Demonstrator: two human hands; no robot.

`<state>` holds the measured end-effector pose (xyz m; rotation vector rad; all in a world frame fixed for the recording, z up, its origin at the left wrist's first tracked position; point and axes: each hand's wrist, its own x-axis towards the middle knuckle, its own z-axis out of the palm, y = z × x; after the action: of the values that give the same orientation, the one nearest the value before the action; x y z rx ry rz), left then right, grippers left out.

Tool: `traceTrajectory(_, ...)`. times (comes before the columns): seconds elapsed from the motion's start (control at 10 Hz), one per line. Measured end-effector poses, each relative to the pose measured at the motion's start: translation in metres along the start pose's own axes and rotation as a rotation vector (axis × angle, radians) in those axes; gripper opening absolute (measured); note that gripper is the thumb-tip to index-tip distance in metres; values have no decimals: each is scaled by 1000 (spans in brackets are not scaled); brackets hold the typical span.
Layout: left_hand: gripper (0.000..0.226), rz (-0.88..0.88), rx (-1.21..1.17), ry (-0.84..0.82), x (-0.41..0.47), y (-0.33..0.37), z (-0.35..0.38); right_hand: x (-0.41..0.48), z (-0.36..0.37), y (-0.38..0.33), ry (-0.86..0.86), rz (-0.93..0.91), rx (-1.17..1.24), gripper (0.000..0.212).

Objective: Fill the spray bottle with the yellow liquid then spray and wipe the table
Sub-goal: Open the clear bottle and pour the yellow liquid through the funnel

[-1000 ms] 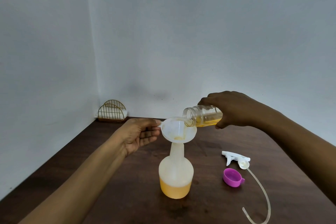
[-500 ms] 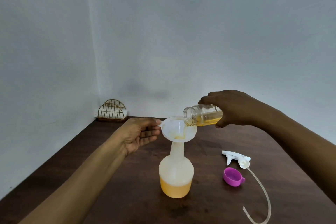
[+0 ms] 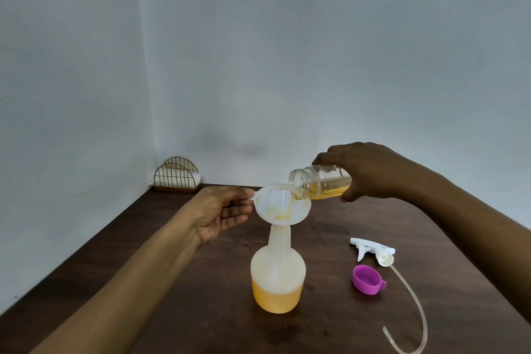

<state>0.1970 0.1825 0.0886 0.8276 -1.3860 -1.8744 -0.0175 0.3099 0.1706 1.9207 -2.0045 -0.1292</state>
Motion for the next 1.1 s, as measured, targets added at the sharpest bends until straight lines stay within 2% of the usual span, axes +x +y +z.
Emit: traceTrajectory(1.1,3,-2,0,1,-1,0,1,0,-2,0,-15,7,-13,62)
